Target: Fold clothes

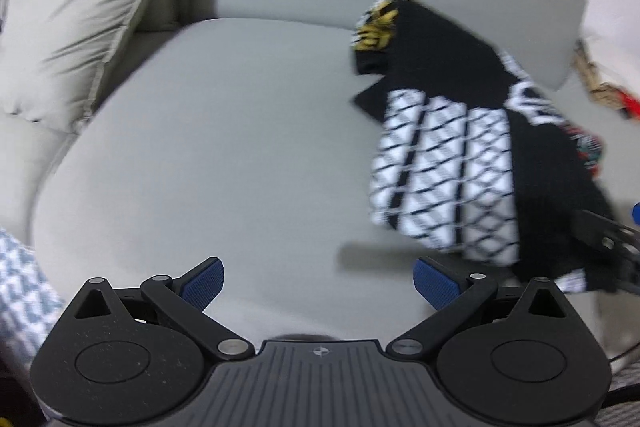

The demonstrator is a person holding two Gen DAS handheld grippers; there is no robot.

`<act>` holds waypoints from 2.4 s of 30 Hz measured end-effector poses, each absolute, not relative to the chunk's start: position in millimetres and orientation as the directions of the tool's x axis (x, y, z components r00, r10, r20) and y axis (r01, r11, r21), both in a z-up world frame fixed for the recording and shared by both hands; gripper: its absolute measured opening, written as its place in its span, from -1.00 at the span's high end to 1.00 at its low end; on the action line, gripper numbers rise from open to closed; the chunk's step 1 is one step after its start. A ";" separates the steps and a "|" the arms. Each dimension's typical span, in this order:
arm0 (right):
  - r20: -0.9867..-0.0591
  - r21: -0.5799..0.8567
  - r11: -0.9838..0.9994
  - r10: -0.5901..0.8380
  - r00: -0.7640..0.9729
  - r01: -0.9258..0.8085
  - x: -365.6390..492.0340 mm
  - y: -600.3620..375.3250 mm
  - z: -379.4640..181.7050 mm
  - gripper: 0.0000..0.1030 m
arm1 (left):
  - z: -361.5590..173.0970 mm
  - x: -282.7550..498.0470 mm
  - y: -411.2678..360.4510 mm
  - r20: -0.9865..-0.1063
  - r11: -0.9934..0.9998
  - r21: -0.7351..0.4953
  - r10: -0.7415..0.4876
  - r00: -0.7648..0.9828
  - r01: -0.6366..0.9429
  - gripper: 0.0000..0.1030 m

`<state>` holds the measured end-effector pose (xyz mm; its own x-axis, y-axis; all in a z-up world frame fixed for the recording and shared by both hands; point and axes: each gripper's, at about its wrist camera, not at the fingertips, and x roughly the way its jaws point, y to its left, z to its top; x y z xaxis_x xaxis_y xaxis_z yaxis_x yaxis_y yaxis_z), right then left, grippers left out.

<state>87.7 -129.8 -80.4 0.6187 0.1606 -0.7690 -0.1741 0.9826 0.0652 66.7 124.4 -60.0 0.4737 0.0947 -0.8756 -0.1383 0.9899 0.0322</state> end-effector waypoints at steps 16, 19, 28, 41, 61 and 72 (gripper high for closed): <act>-0.799 -0.162 0.976 -0.044 0.600 -0.145 122.2 -124.4 -118.7 -0.29 | -57.9 56.1 122.6 -0.870 0.990 0.038 0.100 0.483 -0.137 -0.96; -0.803 -0.157 0.980 -0.055 0.594 -0.122 128.0 -131.0 -120.2 0.14 | -54.6 53.5 117.5 -0.866 0.990 0.050 0.109 0.487 -0.133 -0.95; -0.771 0.094 0.995 0.084 0.631 -0.018 121.0 -173.2 -92.0 0.55 | -41.6 45.2 95.0 -0.845 0.994 0.066 0.102 0.525 -0.086 -0.96; -0.809 0.193 0.944 -0.002 0.587 0.268 90.4 -286.1 -90.3 0.31 | -39.7 34.7 53.1 -0.837 0.996 0.075 0.038 0.546 0.045 -0.95; -0.709 -0.426 0.765 0.049 0.704 -0.483 66.9 -46.7 -171.5 -0.61 | -60.7 39.5 122.8 -0.795 0.995 -0.098 -0.071 0.603 -0.012 -0.75; -0.539 -0.753 0.483 -0.063 0.840 -0.448 63.0 -3.0 -225.5 -0.10 | -69.7 42.2 149.1 -0.799 0.990 -0.128 -0.065 0.598 -0.064 -0.75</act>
<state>63.0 -3.0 -225.5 0.8398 -0.0627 -0.5393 -0.4475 0.4826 -0.7529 42.2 149.1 -69.7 0.5976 -0.0645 -0.7992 -0.0639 0.9898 -0.1277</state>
